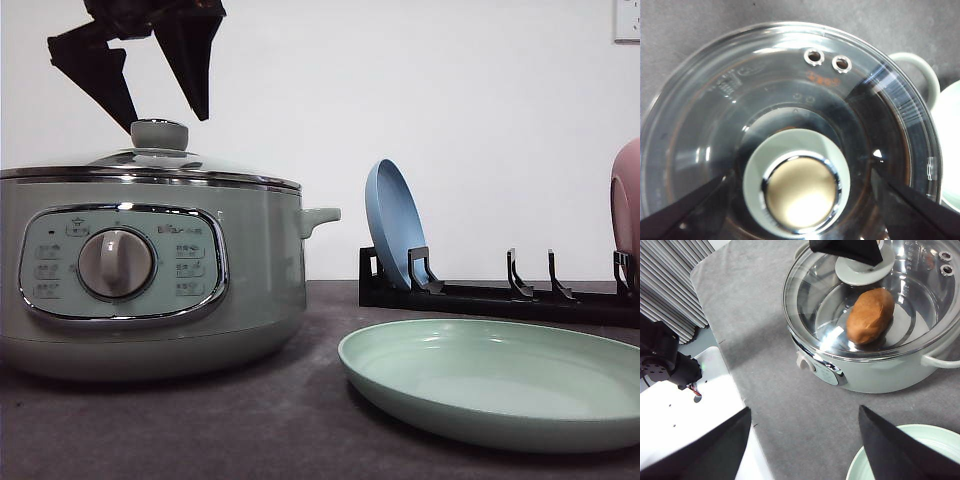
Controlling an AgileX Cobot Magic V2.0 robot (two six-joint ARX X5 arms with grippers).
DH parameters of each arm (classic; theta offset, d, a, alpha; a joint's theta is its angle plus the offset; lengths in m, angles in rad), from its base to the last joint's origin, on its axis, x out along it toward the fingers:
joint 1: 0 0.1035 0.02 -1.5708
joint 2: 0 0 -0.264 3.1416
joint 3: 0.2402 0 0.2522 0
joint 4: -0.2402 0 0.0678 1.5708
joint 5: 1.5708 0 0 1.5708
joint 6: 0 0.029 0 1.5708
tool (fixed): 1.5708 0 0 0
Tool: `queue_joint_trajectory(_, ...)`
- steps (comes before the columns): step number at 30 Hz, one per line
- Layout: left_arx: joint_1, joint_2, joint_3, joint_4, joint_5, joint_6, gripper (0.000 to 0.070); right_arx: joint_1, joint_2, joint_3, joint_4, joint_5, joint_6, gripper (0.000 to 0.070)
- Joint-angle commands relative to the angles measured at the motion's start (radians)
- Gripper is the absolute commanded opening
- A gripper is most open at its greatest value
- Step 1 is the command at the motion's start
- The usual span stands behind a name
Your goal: Transfer potato from steamer to green plate
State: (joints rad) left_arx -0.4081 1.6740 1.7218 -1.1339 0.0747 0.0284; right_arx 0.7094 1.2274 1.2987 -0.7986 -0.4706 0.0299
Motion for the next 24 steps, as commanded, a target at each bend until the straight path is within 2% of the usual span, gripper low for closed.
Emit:
queue_joint_trajectory(1, -0.007, 0.028, 0.034, -0.001, -0.005, 0.01, 0.0554, 0.007, 0.013, 0.018, 0.004, 0.0, -0.012, 0.0426)
queue_joint_trajectory(17, -0.013, 0.058, 0.034, -0.025, -0.029, 0.008, 0.0536, 0.007, 0.013, 0.018, 0.004, 0.008, -0.012, 0.0426)
queue_joint_trajectory(21, -0.014, 0.058, 0.034, -0.03, -0.03, 0.005, 0.0413, 0.007, 0.013, 0.018, 0.004, 0.008, -0.015, 0.0425)
queue_joint_trajectory(24, -0.014, 0.058, 0.034, -0.045, -0.031, 0.005, 0.0374, 0.007, 0.013, 0.018, 0.004, 0.008, -0.015, 0.0426)
